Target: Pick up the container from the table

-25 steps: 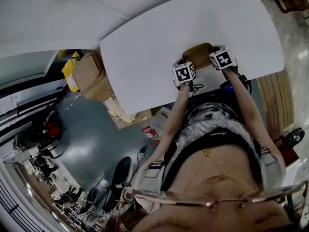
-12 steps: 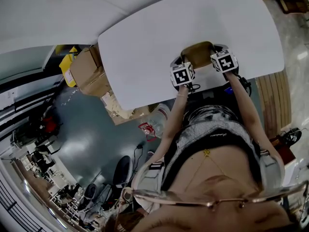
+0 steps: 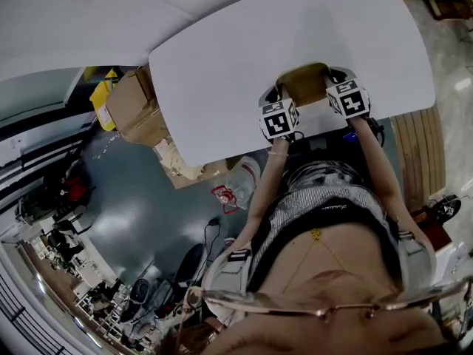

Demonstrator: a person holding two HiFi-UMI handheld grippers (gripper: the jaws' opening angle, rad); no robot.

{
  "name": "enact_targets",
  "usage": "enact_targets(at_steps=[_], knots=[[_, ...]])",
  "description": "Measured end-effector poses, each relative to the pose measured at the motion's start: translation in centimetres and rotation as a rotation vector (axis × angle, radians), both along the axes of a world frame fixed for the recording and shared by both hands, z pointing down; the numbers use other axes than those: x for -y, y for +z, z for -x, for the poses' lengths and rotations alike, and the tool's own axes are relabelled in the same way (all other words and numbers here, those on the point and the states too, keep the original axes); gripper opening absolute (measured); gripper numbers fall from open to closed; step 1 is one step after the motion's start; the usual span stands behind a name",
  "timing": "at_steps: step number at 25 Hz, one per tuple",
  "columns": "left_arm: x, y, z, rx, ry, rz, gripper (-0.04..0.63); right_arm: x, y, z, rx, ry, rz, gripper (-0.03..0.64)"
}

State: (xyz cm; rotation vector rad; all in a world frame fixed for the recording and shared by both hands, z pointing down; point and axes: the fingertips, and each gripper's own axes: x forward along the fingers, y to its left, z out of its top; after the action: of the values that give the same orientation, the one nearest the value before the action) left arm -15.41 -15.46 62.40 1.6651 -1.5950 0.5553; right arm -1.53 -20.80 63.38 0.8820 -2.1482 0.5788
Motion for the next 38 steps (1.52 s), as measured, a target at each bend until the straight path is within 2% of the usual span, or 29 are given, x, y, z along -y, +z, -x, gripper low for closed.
enact_targets(at_steps=[5,17,38], knots=[[-0.2,-2.5,0.5,0.01,0.0,-0.044,0.034,-0.1,-2.6,0.6,0.044,0.001,-0.055,0.048],[0.8,-8.0,1.0,0.035,0.0,-0.157,0.034,1.0,-8.3,1.0,0.045,-0.019,-0.172,0.051],[2.2,-14.9,0.2,0.062,0.042,-0.309,0.032,1.7,-14.6,0.0,0.116,0.036,-0.266,0.052]])
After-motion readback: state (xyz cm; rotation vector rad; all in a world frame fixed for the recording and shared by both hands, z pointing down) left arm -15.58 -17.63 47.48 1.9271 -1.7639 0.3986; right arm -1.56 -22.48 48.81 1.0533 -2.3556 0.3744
